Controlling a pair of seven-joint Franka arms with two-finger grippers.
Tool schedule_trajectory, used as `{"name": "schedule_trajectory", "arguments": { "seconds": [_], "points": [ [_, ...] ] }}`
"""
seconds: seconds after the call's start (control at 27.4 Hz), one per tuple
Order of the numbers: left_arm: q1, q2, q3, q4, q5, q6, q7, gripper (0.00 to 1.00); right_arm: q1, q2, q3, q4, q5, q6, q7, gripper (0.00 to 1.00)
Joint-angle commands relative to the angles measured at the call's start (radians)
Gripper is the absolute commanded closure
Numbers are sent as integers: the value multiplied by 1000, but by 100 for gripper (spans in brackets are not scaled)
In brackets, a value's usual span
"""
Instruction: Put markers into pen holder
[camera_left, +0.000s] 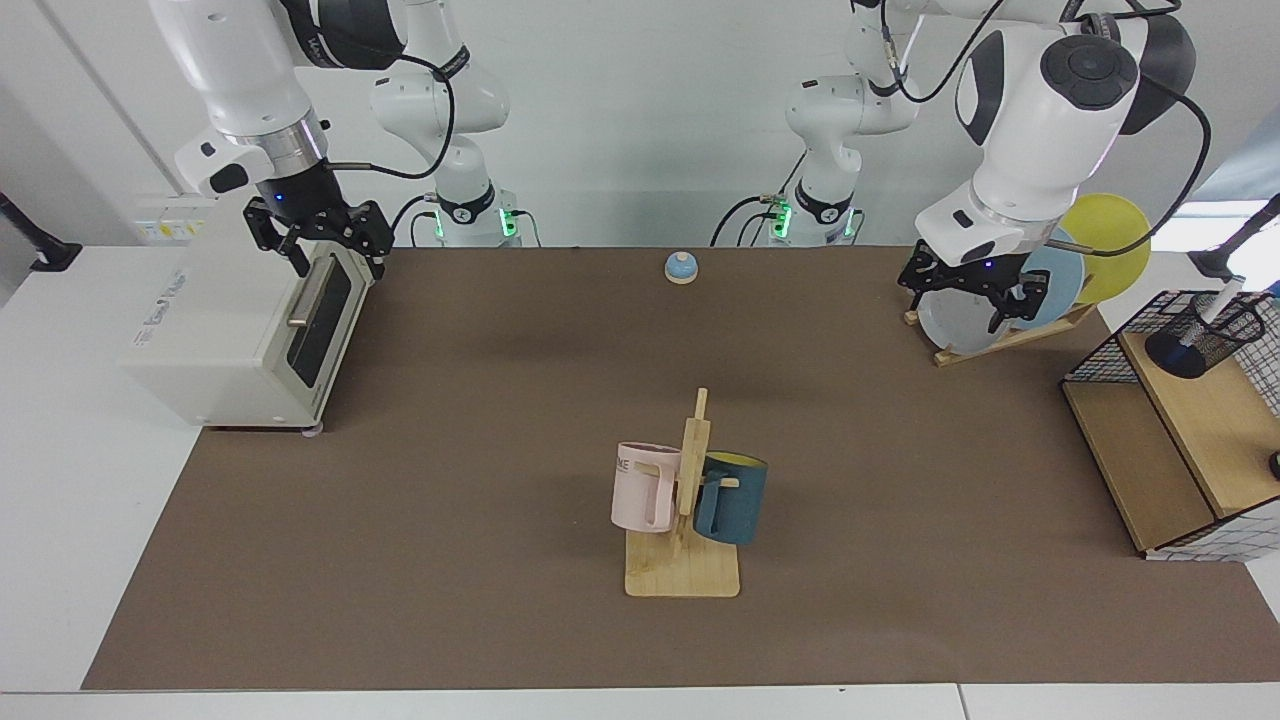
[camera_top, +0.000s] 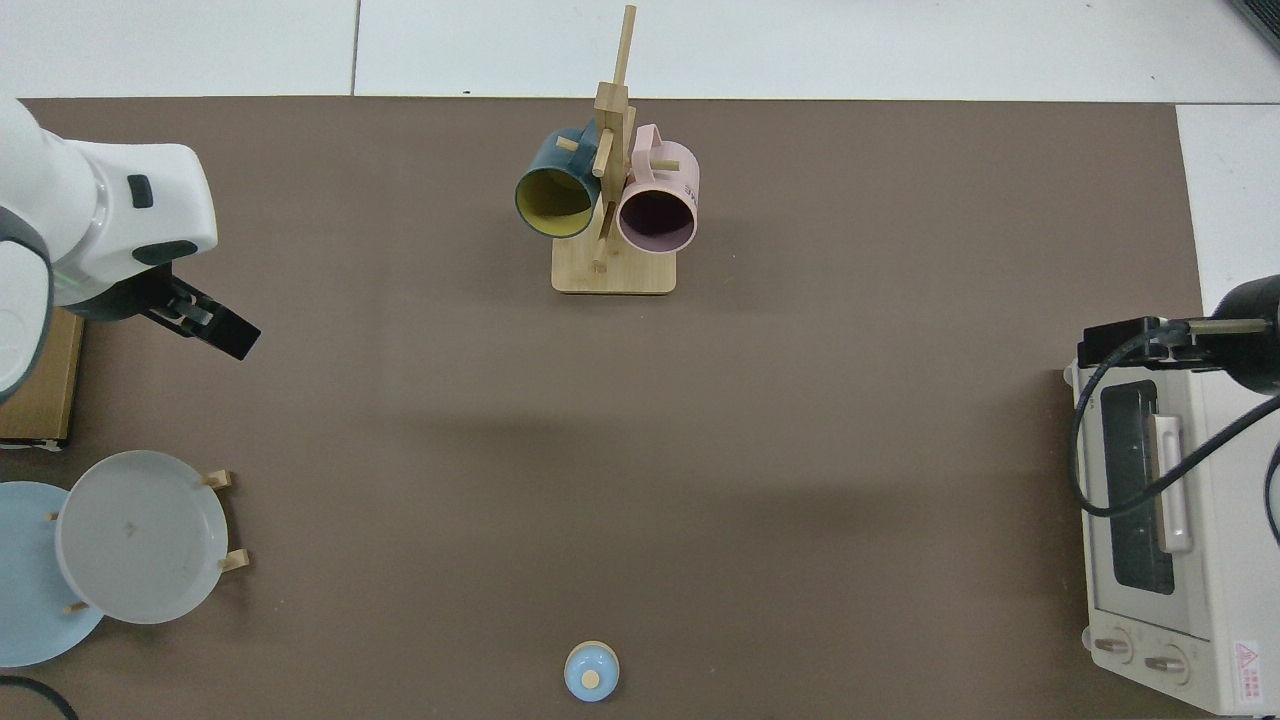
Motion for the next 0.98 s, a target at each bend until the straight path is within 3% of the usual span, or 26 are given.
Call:
{"name": "schedule_trajectory", "arguments": {
  "seconds": [0.0, 0.15, 0.33, 0.51, 0.95],
  "points": [
    [21, -15, -10, 15, -27, 28, -34, 0, -12, 8, 5, 15, 21, -12, -35, 0],
    [-24, -29, 68, 16, -49, 8, -108, 0, -12, 8, 5, 16, 21, -12, -35, 0],
    [-153, -99, 295, -9, -161, -20, -142, 0, -12, 8, 5, 15, 21, -12, -35, 0],
    [-155, -146, 315, -84, -155, 5, -143, 0, -12, 8, 5, 16, 21, -12, -35, 0],
    [-117, -144, 266, -81, -153, 8, -128, 0, -12, 8, 5, 15, 21, -12, -35, 0]
  ]
}}
